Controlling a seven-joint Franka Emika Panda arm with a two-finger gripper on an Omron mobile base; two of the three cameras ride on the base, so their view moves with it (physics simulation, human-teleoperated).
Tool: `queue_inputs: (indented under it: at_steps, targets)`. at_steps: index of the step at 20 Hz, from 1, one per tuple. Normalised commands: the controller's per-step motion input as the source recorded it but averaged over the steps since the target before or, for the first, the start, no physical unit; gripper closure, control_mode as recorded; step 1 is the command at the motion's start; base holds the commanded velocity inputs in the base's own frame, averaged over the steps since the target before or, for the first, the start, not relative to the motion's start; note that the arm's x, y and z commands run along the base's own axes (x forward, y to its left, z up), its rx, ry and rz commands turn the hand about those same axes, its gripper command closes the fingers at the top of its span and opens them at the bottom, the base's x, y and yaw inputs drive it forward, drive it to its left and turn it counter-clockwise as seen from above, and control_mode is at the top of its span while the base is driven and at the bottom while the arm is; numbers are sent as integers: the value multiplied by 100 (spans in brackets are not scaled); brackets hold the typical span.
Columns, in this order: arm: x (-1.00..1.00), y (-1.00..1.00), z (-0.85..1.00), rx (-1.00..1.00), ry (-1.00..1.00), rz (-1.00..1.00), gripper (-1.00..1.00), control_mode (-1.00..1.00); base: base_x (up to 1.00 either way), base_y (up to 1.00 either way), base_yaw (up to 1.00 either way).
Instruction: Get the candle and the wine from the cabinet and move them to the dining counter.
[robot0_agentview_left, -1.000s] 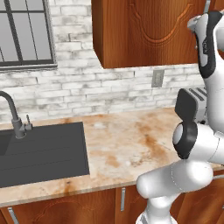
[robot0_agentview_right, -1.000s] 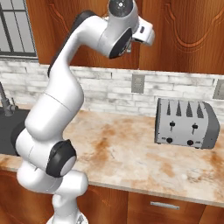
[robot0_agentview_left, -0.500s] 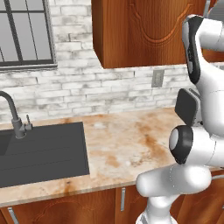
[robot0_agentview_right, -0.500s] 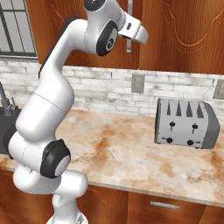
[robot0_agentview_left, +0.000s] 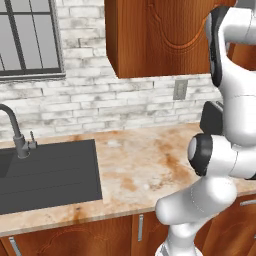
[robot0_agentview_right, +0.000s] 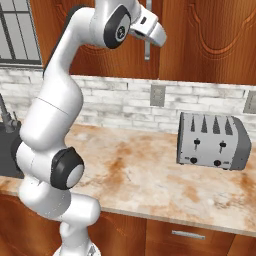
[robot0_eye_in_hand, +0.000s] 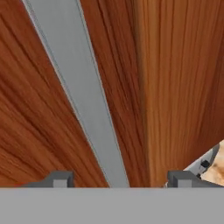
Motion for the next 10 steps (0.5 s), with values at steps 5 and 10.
queue_inputs:
  at_steps: [5, 10]
  targets:
    - [16, -6, -4, 2, -18, 0, -100, -100, 0, 0, 0]
    - [30, 9, -15, 1, -32, 0, -100, -100, 0, 0, 0]
